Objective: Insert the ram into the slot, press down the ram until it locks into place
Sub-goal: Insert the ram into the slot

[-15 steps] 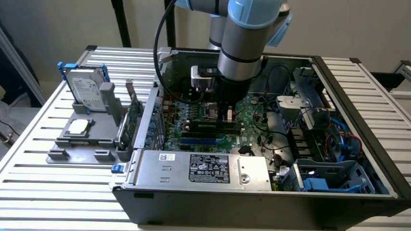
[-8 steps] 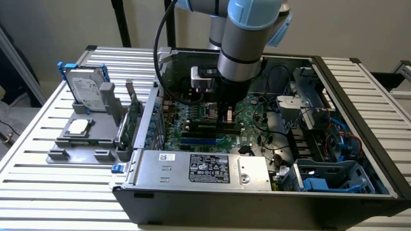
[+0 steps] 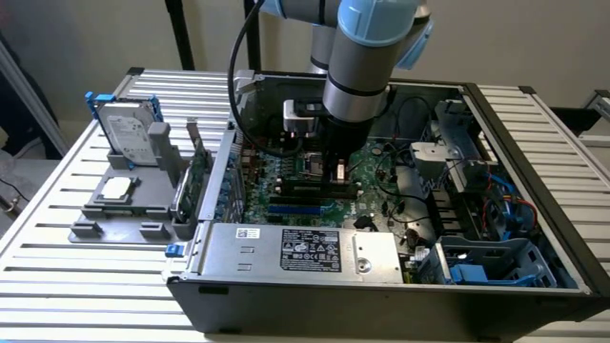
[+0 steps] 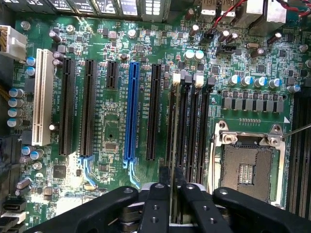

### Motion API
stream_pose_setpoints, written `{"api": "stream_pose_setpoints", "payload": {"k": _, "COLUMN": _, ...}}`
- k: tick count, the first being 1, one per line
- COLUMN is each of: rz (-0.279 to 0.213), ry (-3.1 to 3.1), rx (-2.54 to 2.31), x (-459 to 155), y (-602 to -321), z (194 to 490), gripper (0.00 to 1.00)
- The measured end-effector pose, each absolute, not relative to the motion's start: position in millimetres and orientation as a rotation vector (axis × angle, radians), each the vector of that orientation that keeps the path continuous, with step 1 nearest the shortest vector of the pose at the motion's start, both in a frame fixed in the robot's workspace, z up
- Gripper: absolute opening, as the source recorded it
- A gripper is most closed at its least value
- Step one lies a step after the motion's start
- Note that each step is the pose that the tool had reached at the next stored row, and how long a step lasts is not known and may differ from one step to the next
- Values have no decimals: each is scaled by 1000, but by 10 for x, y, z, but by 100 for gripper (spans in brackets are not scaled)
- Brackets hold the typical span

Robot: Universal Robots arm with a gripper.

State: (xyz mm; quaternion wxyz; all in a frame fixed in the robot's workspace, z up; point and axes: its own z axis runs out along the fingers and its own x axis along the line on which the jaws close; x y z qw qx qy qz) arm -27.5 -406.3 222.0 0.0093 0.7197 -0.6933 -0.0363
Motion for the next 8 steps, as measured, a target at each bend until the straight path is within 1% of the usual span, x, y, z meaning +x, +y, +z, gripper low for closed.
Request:
{"api": "stream_pose_setpoints", "payload": {"k": 2, "rz": -114, "ry": -2165, "rx": 2248, "x": -276, "y": -4063, "z": 2232, "gripper": 21}}
{"api": "stream_pose_setpoints", "payload": {"k": 3, "rz": -114, "ry": -2166, "rx": 2248, "x": -276, "y": -4062, "z": 2252, "gripper": 28}}
{"api": "stream_pose_setpoints", "payload": {"k": 8, "rz": -115, "ry": -2166, "rx": 2249, "x": -300, "y": -4063, "z": 2393, "gripper": 28}}
